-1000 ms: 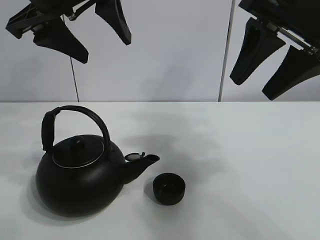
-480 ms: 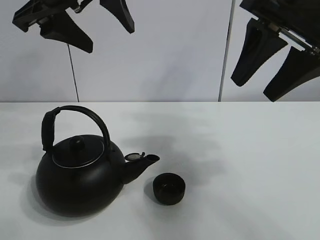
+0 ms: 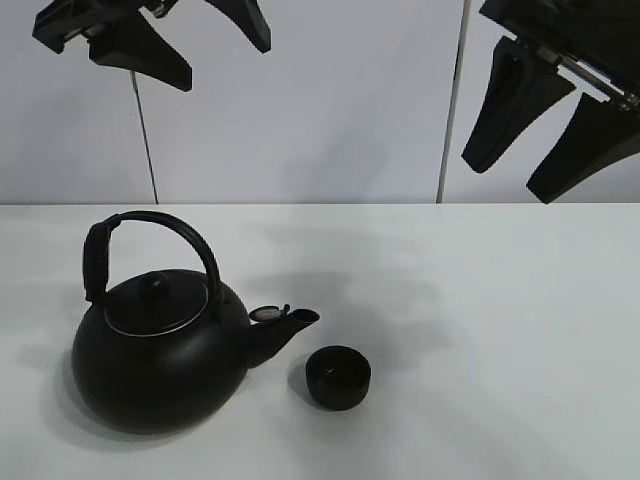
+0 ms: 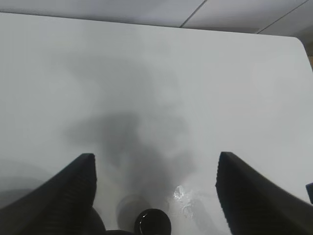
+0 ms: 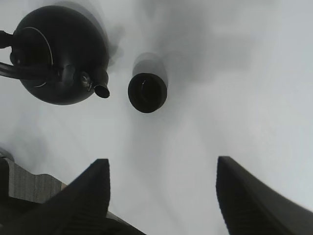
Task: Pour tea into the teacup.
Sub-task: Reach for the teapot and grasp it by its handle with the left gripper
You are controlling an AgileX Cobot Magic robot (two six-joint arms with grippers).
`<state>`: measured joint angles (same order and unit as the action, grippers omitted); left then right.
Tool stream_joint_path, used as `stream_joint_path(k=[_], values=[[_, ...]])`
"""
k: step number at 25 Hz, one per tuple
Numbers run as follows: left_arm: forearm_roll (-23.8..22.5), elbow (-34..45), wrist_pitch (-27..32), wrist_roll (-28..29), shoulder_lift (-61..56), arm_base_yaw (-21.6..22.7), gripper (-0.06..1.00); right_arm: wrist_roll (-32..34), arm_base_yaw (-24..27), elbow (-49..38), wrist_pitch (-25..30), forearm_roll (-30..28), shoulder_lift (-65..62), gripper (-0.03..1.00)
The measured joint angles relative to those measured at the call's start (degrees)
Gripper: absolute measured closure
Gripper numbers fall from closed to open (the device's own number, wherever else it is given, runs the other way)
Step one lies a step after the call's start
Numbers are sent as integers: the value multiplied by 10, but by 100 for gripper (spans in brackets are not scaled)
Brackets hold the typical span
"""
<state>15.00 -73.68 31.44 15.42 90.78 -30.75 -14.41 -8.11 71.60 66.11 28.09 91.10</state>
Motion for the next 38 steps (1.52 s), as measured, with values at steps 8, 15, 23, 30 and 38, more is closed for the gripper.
stream_joint_path(k=[8, 15, 23, 30, 38], values=[[0, 24, -17, -87, -15, 0, 45, 0, 0, 0, 0, 0, 0, 54], [1, 186, -196, -143, -124, 0, 45, 0, 0, 0, 0, 0, 0, 54], [2, 365, -372, -210, -240, 0, 45, 0, 0, 0, 0, 0, 0, 54], [-69, 495, -515, -201, -257, 0, 45, 0, 0, 0, 0, 0, 0, 54], [-114, 596, -647, -190, -244, 0, 48, 0, 0, 0, 0, 0, 0, 54]])
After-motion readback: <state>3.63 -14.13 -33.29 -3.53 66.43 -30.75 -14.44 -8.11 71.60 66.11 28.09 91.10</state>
